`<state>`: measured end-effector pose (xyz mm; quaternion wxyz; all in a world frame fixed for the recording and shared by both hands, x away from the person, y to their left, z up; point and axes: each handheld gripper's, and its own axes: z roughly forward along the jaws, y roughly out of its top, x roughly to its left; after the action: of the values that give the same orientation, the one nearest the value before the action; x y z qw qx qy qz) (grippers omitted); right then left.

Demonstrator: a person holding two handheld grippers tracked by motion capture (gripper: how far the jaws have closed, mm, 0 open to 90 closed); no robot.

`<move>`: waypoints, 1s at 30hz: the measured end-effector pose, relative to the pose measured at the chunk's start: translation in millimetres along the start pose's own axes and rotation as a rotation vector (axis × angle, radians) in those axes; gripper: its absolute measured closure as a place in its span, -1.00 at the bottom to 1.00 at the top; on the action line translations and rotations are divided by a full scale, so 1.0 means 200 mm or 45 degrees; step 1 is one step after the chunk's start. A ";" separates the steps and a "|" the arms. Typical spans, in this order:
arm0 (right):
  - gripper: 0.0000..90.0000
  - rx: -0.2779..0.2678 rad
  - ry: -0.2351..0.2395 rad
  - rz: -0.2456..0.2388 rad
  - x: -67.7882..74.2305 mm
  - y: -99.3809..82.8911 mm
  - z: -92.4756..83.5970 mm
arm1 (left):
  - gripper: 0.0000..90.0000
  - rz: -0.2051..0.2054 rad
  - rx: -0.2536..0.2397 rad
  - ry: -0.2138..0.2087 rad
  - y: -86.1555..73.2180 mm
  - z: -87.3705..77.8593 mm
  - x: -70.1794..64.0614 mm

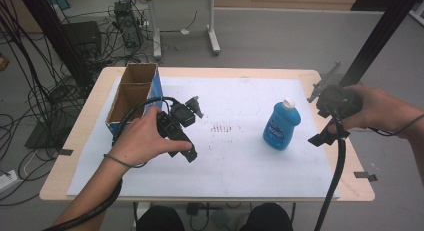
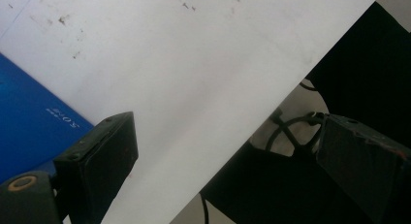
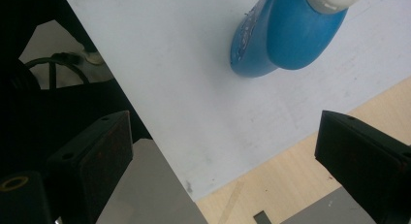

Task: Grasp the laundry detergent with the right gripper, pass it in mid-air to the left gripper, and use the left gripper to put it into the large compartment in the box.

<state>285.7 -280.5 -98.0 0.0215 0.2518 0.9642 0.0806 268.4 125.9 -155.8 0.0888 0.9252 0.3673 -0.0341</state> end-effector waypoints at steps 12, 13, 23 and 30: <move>-0.86 -0.017 0.007 0.031 -0.02 -0.07 0.06 | -0.83 -0.009 -0.023 -0.018 -0.02 0.06 0.00; -0.86 -0.016 0.005 0.039 -0.02 -0.08 0.07 | -0.83 -0.009 -0.022 -0.029 -0.03 0.06 0.00; -0.87 -0.031 0.002 0.068 -0.02 -0.14 0.12 | -0.83 -0.022 -0.053 -0.054 -0.07 0.10 0.02; -0.87 -0.044 0.000 0.086 -0.01 -0.17 0.16 | -0.82 -0.023 -0.063 -0.058 -0.08 0.14 0.03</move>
<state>274.0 -306.9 -135.2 0.0231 0.2838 0.9536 0.0977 261.0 136.0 -186.0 0.1195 0.9183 0.3744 -0.0468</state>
